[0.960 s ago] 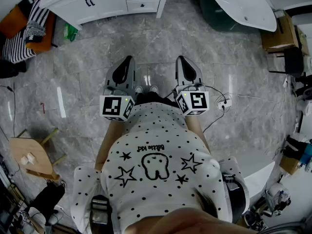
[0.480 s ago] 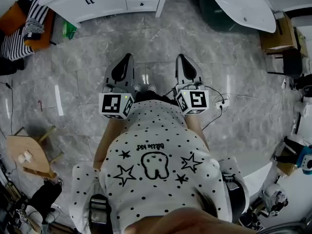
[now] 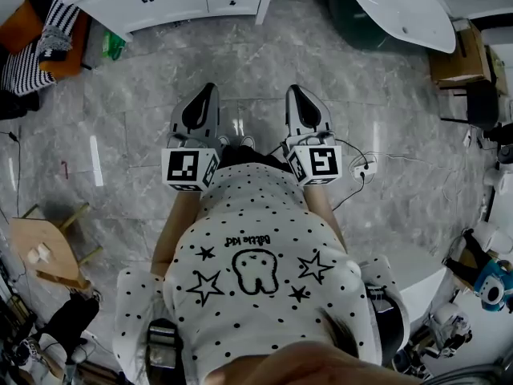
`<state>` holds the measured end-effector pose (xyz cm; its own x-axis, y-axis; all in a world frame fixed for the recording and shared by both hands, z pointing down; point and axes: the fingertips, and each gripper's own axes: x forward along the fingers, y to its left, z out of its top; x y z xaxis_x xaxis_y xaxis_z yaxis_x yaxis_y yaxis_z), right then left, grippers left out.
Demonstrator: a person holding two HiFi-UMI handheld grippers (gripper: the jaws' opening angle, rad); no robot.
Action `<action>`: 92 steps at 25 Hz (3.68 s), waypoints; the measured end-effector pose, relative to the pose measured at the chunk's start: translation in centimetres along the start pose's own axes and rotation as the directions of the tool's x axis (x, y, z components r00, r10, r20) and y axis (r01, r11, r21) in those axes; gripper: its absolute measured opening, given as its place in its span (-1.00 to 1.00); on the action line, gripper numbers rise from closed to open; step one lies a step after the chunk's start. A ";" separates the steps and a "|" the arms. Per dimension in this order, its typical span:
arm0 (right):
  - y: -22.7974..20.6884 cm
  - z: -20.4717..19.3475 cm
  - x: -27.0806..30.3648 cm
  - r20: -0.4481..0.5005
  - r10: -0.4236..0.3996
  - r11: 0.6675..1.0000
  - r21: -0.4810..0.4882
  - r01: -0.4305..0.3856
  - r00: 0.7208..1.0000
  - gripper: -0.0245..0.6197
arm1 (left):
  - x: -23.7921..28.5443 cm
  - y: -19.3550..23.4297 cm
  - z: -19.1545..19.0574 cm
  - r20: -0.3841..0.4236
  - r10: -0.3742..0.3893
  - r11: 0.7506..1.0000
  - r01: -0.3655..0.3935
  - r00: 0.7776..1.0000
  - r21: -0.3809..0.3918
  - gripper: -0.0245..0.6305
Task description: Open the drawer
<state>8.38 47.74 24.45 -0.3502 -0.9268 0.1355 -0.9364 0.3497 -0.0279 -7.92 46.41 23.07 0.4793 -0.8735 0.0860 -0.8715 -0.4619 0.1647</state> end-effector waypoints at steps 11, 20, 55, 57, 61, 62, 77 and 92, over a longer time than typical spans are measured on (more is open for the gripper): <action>-1.8 -1.3 1.1 -0.043 0.000 1.000 0.001 0.000 0.999 -0.88 | 2.8 -1.1 -0.5 0.017 -0.028 0.998 0.029 0.999 -0.053 -0.89; -1.2 0.1 8.2 -0.036 -0.012 0.999 0.034 0.013 0.999 -0.88 | 8.3 5.4 1.3 0.018 -0.029 0.997 0.030 0.999 -0.068 -0.89; -10.4 0.8 24.4 -0.099 0.032 0.999 0.027 -0.030 0.995 -0.88 | 24.6 13.4 2.7 -0.027 0.081 0.993 -0.083 0.996 -0.082 -0.91; -11.9 0.9 24.9 -0.096 0.035 0.999 0.024 -0.033 0.995 -0.88 | 26.0 12.8 2.7 -0.027 0.082 0.994 -0.083 0.996 -0.077 -0.91; -14.7 1.3 26.2 -0.084 0.043 0.999 0.019 -0.042 0.996 -0.88 | 28.6 12.0 2.8 -0.018 0.090 0.993 -0.091 0.996 -0.078 -0.91; -15.3 1.3 26.4 -0.082 0.046 0.999 0.015 -0.045 0.996 -0.88 | 29.2 11.8 2.8 -0.015 0.090 0.993 -0.090 0.996 -0.081 -0.91; -19.0 0.6 30.4 -0.105 0.068 0.998 0.025 -0.065 0.992 -0.88 | 33.7 11.2 2.7 0.002 0.073 0.994 -0.072 0.997 -0.077 -0.91; -18.3 3.2 40.9 -0.107 0.022 0.999 0.029 -0.019 0.994 -0.88 | 42.0 19.6 5.8 0.000 0.008 0.997 -0.008 1.000 -0.074 -0.91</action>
<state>11.14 3.02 27.36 -0.3662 -0.8990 0.2403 -0.9299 0.3630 -0.0590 -5.48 -0.18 24.18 0.4725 -0.8769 0.0877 -0.8651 -0.4425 0.2362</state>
